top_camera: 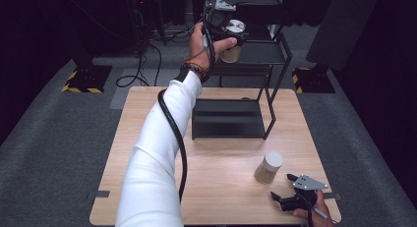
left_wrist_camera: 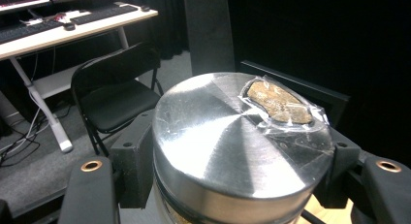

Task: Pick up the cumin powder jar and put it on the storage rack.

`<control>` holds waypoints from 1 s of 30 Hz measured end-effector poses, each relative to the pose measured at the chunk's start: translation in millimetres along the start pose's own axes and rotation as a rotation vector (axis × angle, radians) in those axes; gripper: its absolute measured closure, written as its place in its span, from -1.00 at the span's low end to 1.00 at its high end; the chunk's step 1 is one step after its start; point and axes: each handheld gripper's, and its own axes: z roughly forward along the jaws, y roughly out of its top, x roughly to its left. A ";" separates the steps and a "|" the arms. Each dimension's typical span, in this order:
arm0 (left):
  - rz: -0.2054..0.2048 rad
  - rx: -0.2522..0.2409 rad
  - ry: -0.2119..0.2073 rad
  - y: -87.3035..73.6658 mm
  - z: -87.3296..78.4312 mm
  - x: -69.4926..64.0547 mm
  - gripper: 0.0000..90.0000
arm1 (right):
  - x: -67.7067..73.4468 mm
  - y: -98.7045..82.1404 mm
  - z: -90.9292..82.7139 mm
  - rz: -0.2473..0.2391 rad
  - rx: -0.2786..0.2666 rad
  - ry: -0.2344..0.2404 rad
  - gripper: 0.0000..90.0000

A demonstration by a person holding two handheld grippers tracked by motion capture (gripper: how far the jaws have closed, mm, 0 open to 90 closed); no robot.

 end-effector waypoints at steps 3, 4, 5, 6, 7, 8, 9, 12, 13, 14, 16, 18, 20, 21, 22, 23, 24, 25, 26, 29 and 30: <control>-0.009 -0.021 -0.004 -1.2 5.2 7.9 -0.28 | 0.6 -0.1 -0.1 0.002 0.000 -0.003 -1.00; -0.007 -0.018 -0.001 -0.4 7.0 9.2 -0.28 | 0.9 -0.2 -0.1 0.002 0.000 -0.004 -1.00; -0.005 -0.019 0.001 -0.5 9.0 10.1 -0.28 | 1.1 -0.2 -0.2 0.005 -0.001 -0.004 -1.00; -0.005 -0.016 0.002 -0.3 10.7 11.3 -0.29 | 1.3 -0.2 -0.2 0.004 0.000 -0.006 -1.00; -0.006 -0.010 0.004 0.1 12.3 11.6 -0.28 | 1.4 -0.3 -0.2 0.005 -0.001 -0.006 -1.00; -0.003 -0.011 0.004 -0.6 13.3 12.2 -0.28 | 1.3 -0.2 -0.2 0.004 0.000 -0.006 -1.00; -0.005 -0.010 0.004 -0.9 14.3 12.9 -0.28 | 1.3 -0.2 -0.2 0.004 0.000 -0.006 -1.00; -0.005 -0.011 0.006 -2.4 17.2 14.6 -0.29 | 1.4 -0.3 -0.2 0.005 -0.001 -0.005 -1.00; -0.007 -0.009 0.004 -2.8 18.5 15.4 -0.29 | 1.3 -0.2 -0.2 0.004 0.000 -0.006 -1.00; -0.004 -0.005 0.007 -2.8 19.9 15.0 -0.29 | 1.3 -0.2 -0.2 0.004 0.000 -0.006 -1.00; 0.000 -0.002 0.003 -3.7 22.7 15.0 -0.29 | 1.3 -0.2 -0.2 0.004 0.000 -0.006 -1.00; -0.003 -0.004 0.005 -5.4 25.4 14.3 -0.29 | 1.4 -0.2 -0.2 0.004 0.000 -0.006 -1.00; 0.009 0.002 0.010 -5.4 28.3 12.4 -0.29 | 1.4 -0.3 -0.2 0.005 -0.001 -0.006 -1.00; 0.006 0.005 0.011 -5.4 29.5 11.9 -0.29 | 1.4 -0.3 -0.2 0.005 -0.001 -0.006 -1.00; 0.005 0.004 0.009 -5.9 30.6 11.9 -0.29 | 1.4 -0.3 -0.2 0.005 -0.001 -0.006 -1.00; 0.008 0.001 0.007 -6.5 31.6 12.0 -0.29 | 1.4 -0.3 -0.2 0.005 -0.001 -0.006 -1.00; 0.005 -0.004 0.009 -7.4 32.6 12.1 -0.29 | 1.4 -0.2 -0.3 0.004 0.000 -0.007 -1.00; -0.001 -0.006 0.010 -8.1 33.8 12.7 -0.29 | 1.6 -0.3 -0.3 0.006 0.000 -0.007 -1.00; -0.004 -0.009 0.007 -8.8 34.4 13.4 -0.29 | 1.6 -0.3 -0.3 0.005 0.000 -0.007 -1.00; -0.011 -0.022 -0.006 -11.8 35.7 14.8 -0.29 | 1.6 -0.3 -0.3 0.006 0.000 -0.007 -1.00; -0.016 -0.027 -0.008 -13.4 36.0 15.2 -0.29 | 1.6 -0.3 -0.3 0.006 0.000 -0.007 -1.00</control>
